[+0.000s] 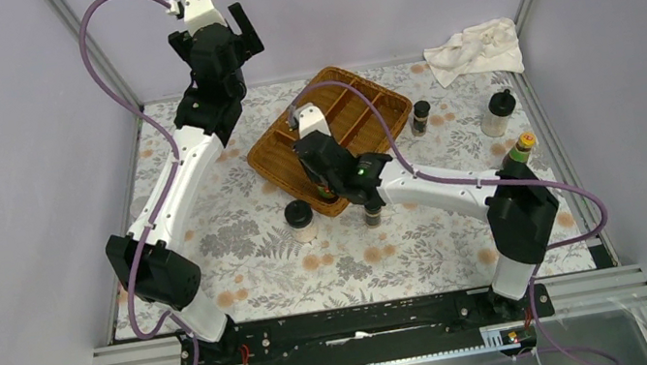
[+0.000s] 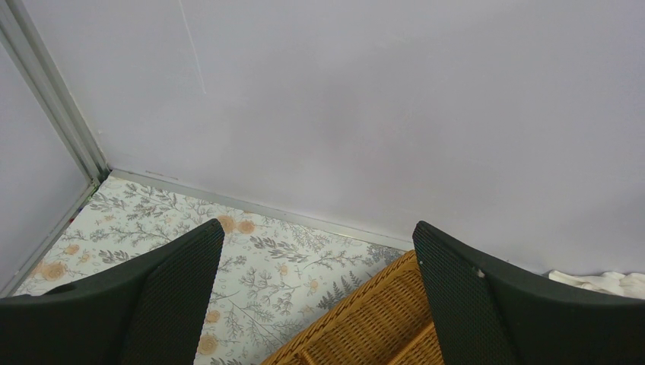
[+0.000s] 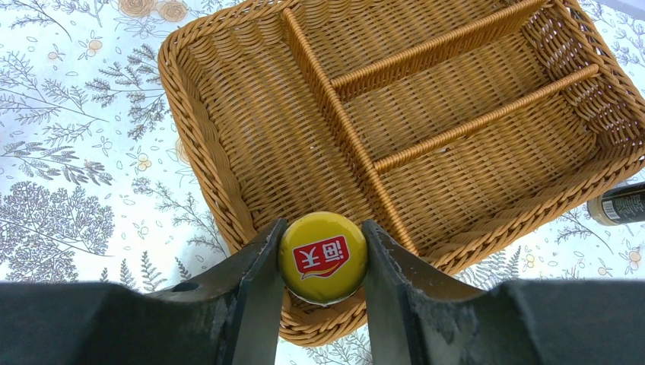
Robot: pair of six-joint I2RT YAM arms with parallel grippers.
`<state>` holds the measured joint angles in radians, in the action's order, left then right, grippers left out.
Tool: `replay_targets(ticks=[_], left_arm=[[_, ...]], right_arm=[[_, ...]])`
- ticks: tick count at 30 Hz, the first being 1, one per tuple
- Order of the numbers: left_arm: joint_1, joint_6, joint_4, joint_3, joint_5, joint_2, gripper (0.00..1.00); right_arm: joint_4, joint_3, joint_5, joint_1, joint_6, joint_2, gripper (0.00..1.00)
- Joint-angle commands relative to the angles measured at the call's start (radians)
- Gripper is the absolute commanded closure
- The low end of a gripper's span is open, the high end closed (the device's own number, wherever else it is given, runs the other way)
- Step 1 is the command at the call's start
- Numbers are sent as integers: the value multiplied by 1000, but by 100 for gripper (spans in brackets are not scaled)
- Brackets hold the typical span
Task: Organize the condiment bottles
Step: Place the bottle in the storage box.
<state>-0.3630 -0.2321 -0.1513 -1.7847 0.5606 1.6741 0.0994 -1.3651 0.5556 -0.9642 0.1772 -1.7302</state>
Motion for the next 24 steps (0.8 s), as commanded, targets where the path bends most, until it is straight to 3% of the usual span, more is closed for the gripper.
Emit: replay_targets(ticks=[1, 23, 24], left_arm=[[7, 11, 21, -13, 18, 2, 1], [-17, 25, 25, -5, 54, 31, 1], [-16, 24, 25, -5, 55, 33, 1]], right_arm=[[-161, 4, 31, -9, -2, 97, 100], [-234, 111, 35, 5, 25, 121, 100], [-234, 114, 36, 6, 25, 122, 97]])
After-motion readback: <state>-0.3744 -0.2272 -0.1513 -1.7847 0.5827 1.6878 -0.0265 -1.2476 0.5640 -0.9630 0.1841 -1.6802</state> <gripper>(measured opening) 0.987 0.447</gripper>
